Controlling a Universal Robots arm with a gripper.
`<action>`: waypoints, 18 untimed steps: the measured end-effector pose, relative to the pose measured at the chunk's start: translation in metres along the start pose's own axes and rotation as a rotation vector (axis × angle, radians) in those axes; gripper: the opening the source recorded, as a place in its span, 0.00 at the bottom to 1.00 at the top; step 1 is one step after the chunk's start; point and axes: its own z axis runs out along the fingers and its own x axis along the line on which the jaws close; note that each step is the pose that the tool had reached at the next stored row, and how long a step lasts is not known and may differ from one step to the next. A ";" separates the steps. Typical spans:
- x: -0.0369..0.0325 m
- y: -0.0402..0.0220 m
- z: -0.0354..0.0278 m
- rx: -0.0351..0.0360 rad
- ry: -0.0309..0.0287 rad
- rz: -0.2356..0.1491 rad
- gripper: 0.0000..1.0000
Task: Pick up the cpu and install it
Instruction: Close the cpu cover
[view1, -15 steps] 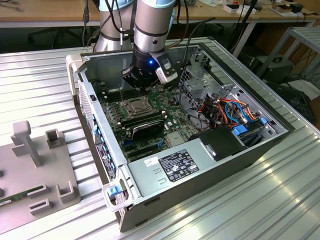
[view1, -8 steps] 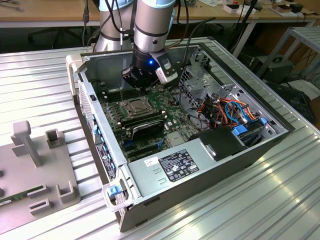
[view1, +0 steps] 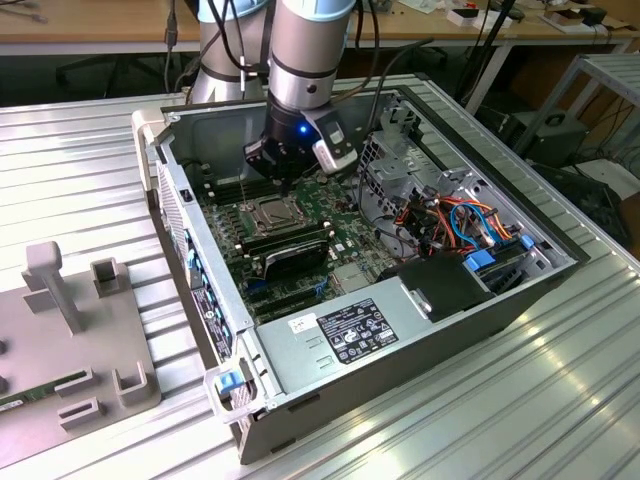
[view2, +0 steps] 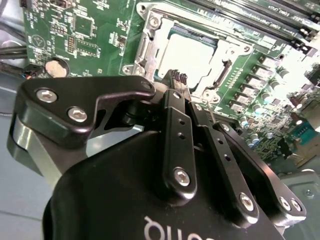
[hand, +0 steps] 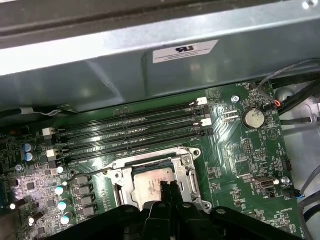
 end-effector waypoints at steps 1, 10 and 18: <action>0.0009 -0.0002 0.0004 -0.0001 0.0002 -0.004 0.11; 0.0021 -0.0007 0.0034 0.0145 0.0086 -0.183 0.11; 0.0090 -0.0023 0.0074 0.0271 0.0090 -0.219 0.11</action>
